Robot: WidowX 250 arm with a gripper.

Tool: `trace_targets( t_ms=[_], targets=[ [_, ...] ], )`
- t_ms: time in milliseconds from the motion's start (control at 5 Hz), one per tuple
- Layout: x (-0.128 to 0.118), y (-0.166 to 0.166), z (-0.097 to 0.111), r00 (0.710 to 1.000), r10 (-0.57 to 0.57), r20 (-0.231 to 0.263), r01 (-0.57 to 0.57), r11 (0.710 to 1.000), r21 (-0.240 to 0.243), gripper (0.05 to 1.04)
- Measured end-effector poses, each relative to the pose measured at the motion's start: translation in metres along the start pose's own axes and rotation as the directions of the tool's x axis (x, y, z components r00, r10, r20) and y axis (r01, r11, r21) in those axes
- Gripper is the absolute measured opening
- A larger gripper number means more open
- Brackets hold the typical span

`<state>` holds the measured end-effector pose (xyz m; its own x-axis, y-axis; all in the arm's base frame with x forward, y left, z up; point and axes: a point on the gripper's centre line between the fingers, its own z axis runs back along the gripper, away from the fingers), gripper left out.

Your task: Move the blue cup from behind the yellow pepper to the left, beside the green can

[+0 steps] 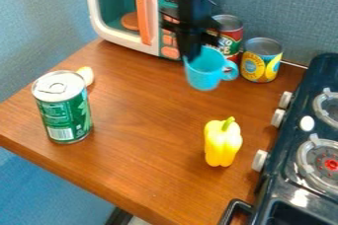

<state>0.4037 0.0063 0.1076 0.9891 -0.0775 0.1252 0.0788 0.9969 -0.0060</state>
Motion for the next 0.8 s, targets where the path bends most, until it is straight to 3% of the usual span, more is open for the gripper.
trace_targets(
  t_ms=[400, 800],
  targets=[
    [-0.025, 0.067, 0.006, 0.993, 0.111, -0.039, -0.109, 0.993, 0.043, 0.084],
    [-0.042, 0.111, -0.021, 0.972, 0.181, -0.152, -0.185, 0.983, -0.01, 0.084]
  ],
)
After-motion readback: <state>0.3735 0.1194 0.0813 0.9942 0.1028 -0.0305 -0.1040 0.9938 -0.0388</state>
